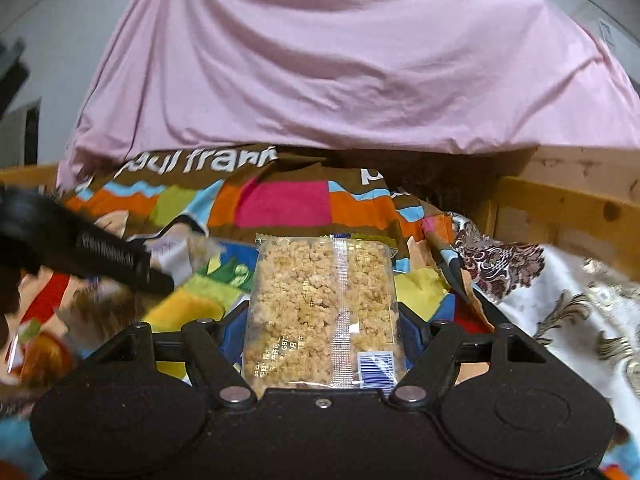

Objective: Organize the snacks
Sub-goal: 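Lower the nut packet into the tray with left tool while right tool releases rice-crisp bag, then raise both tools out of the tray and back toward the remaining snacks, then move the left tool toward the brown jerky stick while the right tool approaches the green sausage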

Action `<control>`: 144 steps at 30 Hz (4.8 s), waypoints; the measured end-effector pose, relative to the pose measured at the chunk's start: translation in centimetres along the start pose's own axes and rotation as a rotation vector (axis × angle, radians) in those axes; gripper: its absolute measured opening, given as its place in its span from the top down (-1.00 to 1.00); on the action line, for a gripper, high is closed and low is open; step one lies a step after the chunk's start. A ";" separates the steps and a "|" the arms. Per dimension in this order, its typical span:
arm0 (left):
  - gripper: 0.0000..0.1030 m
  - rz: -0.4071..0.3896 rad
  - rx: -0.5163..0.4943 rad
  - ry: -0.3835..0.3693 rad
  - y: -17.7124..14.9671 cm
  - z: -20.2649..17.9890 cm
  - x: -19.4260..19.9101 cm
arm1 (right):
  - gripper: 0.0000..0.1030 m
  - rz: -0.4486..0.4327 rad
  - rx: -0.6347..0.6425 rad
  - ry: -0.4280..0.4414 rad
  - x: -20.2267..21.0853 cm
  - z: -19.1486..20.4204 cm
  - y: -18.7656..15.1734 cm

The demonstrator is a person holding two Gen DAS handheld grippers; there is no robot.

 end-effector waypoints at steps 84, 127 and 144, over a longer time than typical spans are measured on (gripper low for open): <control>-0.99 -0.312 0.123 0.128 -9.0 9.8 23.4 | -0.99 -0.111 0.078 0.019 26.2 10.5 -0.5; -0.99 -0.022 -0.075 0.049 -14.3 13.2 14.1 | -0.99 0.276 0.002 0.055 17.2 11.7 -7.8; -0.99 0.167 -0.207 -0.125 -12.1 14.2 4.8 | -0.99 0.335 -0.340 0.048 7.9 7.0 -8.9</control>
Point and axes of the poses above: each gripper's, at about its wrist camera, not at the fingertips, and x roughly against the way its jaws point, z to its left, y to its top, the point moved 3 cm from there along -x, roughly the way its jaws point, and after that the axes turned 5 degrees about y, right-handed, at the moved point
